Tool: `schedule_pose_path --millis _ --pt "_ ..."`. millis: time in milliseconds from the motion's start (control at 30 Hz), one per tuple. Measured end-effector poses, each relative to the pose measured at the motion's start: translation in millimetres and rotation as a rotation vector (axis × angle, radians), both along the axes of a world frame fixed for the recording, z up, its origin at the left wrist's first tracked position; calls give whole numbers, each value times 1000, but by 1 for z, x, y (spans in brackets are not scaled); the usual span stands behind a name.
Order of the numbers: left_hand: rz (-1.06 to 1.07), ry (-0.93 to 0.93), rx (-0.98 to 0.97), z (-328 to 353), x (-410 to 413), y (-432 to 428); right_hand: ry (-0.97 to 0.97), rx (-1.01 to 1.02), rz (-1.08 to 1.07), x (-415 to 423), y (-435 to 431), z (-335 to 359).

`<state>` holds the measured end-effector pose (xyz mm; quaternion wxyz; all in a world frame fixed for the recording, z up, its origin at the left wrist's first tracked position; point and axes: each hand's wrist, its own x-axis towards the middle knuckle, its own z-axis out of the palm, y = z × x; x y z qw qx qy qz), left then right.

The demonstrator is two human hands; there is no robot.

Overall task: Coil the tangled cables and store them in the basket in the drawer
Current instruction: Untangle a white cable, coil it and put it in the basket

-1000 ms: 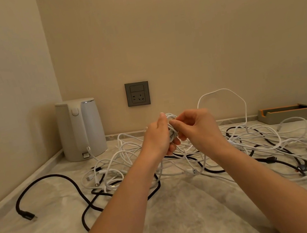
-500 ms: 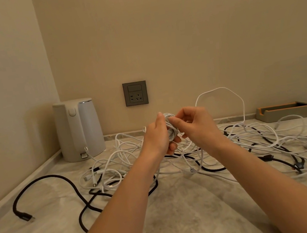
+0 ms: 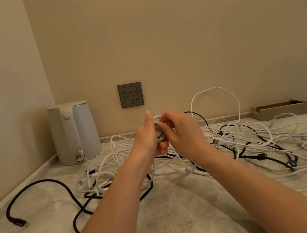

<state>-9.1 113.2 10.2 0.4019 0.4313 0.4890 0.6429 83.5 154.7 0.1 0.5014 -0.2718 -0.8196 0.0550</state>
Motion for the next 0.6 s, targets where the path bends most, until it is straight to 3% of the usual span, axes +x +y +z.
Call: schedule_pose_path --millis 133,300,433,600 --pt "-19 5 42 2 1 -3 -11 11 95 -1 -1 0" --pt "-96 -32 78 7 0 -5 167 -179 233 5 -5 11" --pt "-102 -146 83 9 -2 -6 187 -51 138 7 -6 11" --pt "-46 -82 108 10 -1 -7 96 27 94 4 -1 8"
